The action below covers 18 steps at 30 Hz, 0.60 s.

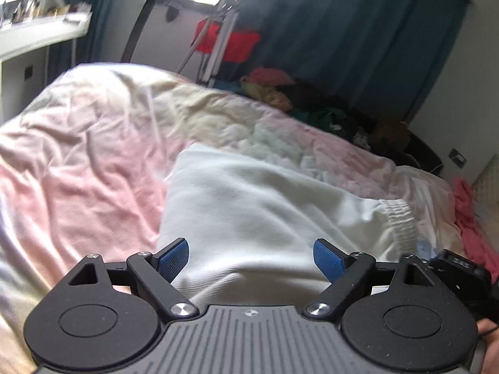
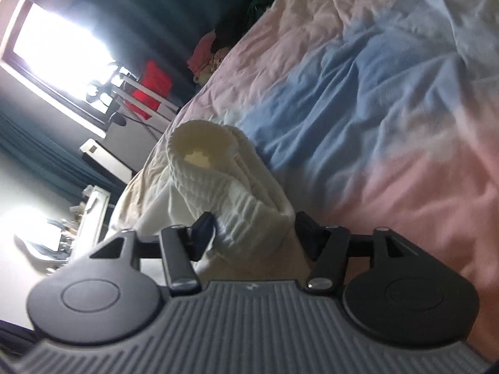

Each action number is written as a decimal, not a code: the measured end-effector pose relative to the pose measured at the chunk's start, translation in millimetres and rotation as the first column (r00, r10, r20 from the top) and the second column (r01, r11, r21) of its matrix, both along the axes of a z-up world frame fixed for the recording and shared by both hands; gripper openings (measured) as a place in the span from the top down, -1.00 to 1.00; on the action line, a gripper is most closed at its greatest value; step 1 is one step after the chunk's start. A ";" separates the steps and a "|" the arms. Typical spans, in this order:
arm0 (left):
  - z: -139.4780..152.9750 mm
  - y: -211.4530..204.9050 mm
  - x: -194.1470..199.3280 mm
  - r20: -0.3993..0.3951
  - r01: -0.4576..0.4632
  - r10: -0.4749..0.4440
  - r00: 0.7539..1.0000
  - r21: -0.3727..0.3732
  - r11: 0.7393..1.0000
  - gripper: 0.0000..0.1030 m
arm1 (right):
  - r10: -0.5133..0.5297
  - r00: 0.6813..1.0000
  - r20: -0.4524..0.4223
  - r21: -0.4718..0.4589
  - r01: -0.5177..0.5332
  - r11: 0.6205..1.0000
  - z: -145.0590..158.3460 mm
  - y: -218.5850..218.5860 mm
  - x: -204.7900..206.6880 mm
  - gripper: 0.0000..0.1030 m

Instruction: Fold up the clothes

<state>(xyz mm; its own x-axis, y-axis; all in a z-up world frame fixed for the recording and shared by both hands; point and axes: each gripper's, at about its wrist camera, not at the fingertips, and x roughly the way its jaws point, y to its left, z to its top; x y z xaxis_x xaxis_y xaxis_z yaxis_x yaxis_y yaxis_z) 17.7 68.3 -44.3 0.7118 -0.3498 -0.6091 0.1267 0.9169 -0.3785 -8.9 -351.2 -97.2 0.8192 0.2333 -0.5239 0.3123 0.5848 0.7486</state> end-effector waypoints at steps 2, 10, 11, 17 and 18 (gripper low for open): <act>-5.9 10.7 8.6 -0.053 -0.010 0.008 0.999 -0.046 0.999 -0.76 | 0.040 0.999 -0.036 0.059 -0.038 0.998 -8.2 3.0 3.2 -0.62; -39.2 38.3 32.4 -0.219 -0.098 0.054 0.974 -0.195 0.976 -0.85 | 0.153 0.987 -0.044 -0.017 -0.154 0.988 -9.3 30.2 13.6 -0.63; -40.5 36.5 33.2 -0.220 -0.091 0.049 0.974 -0.185 0.978 -0.87 | 0.173 0.984 -0.038 -0.052 -0.175 0.983 -5.9 35.7 14.3 -0.63; -44.3 28.4 31.8 -0.217 -0.081 0.056 0.975 -0.107 0.991 -0.90 | 0.224 0.974 -0.014 -0.175 -0.223 0.959 8.2 53.1 12.3 0.18; -47.8 31.3 32.2 -0.234 -0.094 0.061 0.970 -0.133 0.987 -0.90 | 0.215 0.977 -0.008 -0.163 -0.214 0.963 8.1 51.4 10.9 0.22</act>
<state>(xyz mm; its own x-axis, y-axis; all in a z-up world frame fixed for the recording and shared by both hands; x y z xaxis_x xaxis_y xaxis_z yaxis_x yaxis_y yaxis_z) 50.0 99.6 -92.1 0.5877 -0.3938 -0.7068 -0.0473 0.8553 -0.5160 2.0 -299.8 -89.0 0.7644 0.3166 -0.5616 0.1597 0.7509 0.6408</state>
